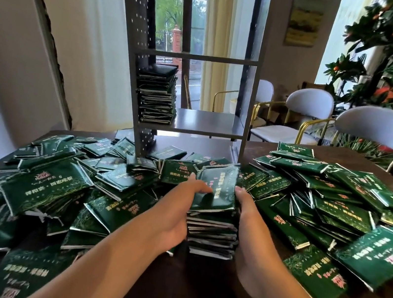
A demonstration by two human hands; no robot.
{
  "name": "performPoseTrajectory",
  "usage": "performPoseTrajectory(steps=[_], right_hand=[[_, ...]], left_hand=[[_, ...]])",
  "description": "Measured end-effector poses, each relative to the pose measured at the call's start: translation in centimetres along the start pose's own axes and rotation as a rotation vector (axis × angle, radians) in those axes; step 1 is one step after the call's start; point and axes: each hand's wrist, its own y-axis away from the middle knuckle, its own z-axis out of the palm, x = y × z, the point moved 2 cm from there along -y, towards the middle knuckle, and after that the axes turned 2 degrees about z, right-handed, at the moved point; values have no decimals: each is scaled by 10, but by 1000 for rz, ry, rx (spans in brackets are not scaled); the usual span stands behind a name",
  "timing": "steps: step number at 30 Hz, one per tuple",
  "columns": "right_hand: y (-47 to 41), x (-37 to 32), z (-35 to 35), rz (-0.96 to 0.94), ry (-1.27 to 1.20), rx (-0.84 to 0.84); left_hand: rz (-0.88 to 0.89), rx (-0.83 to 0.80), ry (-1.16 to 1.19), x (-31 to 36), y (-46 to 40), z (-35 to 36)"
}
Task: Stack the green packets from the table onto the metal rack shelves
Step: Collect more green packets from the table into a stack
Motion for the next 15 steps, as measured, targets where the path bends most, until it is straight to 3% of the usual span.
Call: performPoseTrajectory(steps=[6, 10, 15], right_hand=[[1, -13, -18, -8, -38, -40], [4, -34, -19, 10, -66, 39], [-24, -26, -15, -20, -113, -46]], left_hand=[[-78, 0, -234, 6, -1, -8], [-78, 11, -236, 8, -3, -18], [-94, -45, -306, 11, -4, -8]])
